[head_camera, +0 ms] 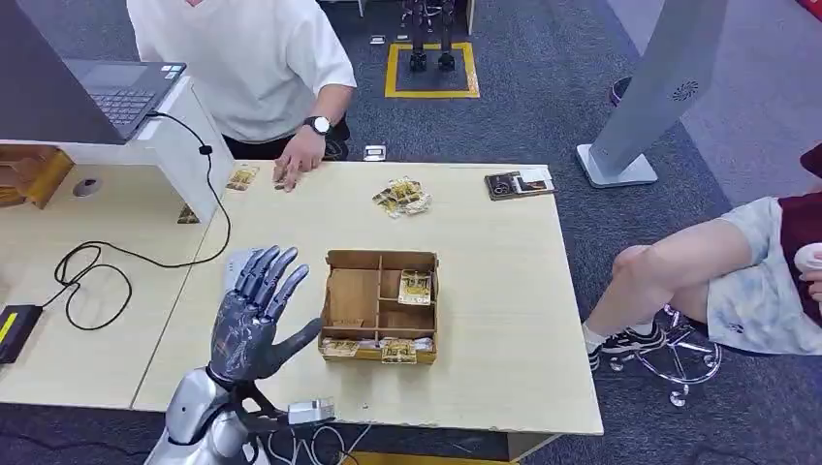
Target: Pass the card to the sensor for recognition and then transmit it.
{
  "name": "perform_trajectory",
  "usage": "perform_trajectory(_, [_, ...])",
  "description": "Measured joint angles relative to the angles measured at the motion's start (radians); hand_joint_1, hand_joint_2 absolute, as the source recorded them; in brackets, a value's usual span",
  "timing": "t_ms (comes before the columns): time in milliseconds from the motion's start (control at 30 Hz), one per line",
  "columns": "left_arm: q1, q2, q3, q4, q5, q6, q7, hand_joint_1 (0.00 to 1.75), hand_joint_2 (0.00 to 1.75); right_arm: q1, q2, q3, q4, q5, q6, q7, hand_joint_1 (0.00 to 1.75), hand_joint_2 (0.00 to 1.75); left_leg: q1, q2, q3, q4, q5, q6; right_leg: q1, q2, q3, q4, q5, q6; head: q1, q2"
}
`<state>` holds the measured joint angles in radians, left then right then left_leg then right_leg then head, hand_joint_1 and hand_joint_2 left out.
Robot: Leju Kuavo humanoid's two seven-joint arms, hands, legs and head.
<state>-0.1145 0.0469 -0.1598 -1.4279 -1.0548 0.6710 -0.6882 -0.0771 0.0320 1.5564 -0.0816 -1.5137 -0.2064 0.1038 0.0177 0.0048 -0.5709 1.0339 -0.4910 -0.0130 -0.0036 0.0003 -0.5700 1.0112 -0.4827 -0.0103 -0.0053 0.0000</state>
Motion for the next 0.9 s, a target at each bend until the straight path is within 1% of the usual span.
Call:
perform_trajectory(100, [0.031, 0.002, 0.005, -0.031, -0.017, 0.0, -0.006, 0.0, 1.75, 0.001, 0.0, 0.0, 0.0, -0.002, 0.0, -0.001, 0.0, 1.75, 0.0, 0.0, 0.0, 0.0, 0.0, 0.0, 0.0, 0.0, 0.0, 0.0, 0.0, 0.0, 0.0, 0.0])
perform_trajectory(233, [0.068, 0.016, 0.005, -0.079, -0.042, 0.0, -0.006, 0.0, 1.75, 0.002, 0.0, 0.0, 0.0, -0.005, 0.001, -0.002, 0.0, 1.75, 0.0, 0.0, 0.0, 0.0, 0.0, 0.0, 0.0, 0.0, 0.0, 0.0, 0.0, 0.0, 0.0, 0.0])
perform_trajectory(433, [0.1, 0.037, 0.004, -0.122, -0.061, 0.0, -0.007, 0.0, 1.75, 0.002, 0.0, 0.0, 0.0, -0.006, 0.001, -0.002, 0.0, 1.75, 0.0, 0.0, 0.0, 0.0, 0.0, 0.0, 0.0, 0.0, 0.0, 0.0, 0.0, 0.0, 0.0, 0.0])
perform_trajectory(733, [0.145, 0.081, 0.003, -0.143, -0.093, 0.0, -0.007, 0.0, 1.75, 0.003, 0.0, 0.0, 0.0, -0.022, 0.001, -0.004, 0.0, 1.75, 0.0, 0.0, 0.0, 0.0, 0.0, 0.0, 0.0, 0.0, 0.0, 0.0, 0.0, 0.0, 0.0, 0.0])
perform_trajectory(800, [0.15, 0.098, -0.003, -0.142, -0.093, 0.0, 0.007, 0.0, 1.75, 0.004, 0.0, 0.0, 0.0, -0.022, 0.003, -0.007, 0.0, 1.75, 0.0, 0.0, 0.0, 0.0, 0.0, 0.0, 0.0, 0.0, 0.0, 0.0, 0.0, 0.0, 0.0, 0.0])
perform_trajectory(900, [0.15, 0.128, -0.028, -0.137, -0.097, 0.0, 0.051, 0.0, 1.75, 0.004, 0.0, 0.0, 0.0, -0.023, 0.003, -0.008, 0.0, 1.75, 0.0, 0.0, 0.0, 0.0, 0.0, 0.0, 0.0, 0.0, 0.0, 0.0, 0.0, 0.0, 0.0, 0.0])
